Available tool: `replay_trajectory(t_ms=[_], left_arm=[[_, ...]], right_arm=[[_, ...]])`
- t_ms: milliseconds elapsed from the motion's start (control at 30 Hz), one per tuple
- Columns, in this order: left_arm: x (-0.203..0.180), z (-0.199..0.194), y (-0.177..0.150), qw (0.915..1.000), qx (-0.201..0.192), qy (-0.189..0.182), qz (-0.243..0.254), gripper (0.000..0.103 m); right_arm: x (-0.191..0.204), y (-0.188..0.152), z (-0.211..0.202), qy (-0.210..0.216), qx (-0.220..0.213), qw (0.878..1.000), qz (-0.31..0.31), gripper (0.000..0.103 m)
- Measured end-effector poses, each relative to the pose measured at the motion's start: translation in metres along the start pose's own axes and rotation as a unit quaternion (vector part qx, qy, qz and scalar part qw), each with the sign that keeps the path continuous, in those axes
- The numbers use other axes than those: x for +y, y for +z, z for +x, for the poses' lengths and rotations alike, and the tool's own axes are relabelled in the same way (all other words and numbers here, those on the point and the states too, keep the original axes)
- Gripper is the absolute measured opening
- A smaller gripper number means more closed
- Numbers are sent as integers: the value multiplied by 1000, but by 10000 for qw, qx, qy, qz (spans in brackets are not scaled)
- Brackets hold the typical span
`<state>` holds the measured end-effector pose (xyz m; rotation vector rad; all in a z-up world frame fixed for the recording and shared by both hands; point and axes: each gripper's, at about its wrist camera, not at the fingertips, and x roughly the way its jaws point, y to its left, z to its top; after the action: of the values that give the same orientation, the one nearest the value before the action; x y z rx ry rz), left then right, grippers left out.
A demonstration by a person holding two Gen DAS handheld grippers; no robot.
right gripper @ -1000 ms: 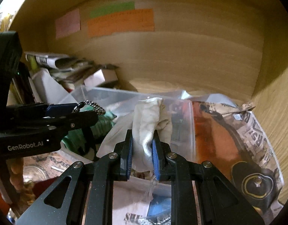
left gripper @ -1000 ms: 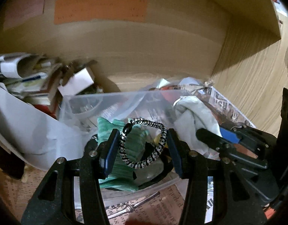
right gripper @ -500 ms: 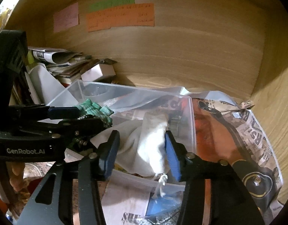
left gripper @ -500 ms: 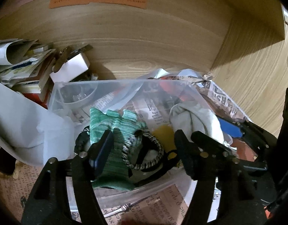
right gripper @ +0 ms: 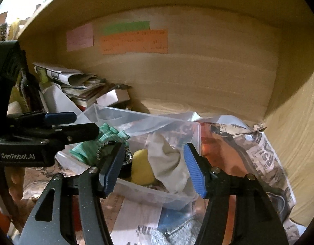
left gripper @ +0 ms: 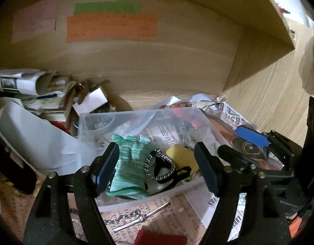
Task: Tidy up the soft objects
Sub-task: 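Grasp the red pouch with the left tool while the right tool grasps the grey knit bag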
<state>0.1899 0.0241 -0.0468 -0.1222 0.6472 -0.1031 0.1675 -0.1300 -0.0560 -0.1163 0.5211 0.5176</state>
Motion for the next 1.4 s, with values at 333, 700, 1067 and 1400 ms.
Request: replay_trajectory(t_ms=[333, 700, 1067, 1400], left_arm=[[-1, -41, -29, 9989, -243, 300, 250, 90], [1, -54, -81, 9983, 156, 438, 343, 93], [-1, -29, -132, 9947, 935, 337, 270, 95], [-10, -18, -147, 9929, 1125, 224, 324, 91]], right_arm=[[-6, -18, -40, -133, -172, 9998, -4, 75], [-16, -57, -53, -268, 195, 9994, 122, 80], [-28, -90, -21, -279, 898, 9952, 281, 81], [-25, -103, -6, -67, 1240, 9921, 182, 61]])
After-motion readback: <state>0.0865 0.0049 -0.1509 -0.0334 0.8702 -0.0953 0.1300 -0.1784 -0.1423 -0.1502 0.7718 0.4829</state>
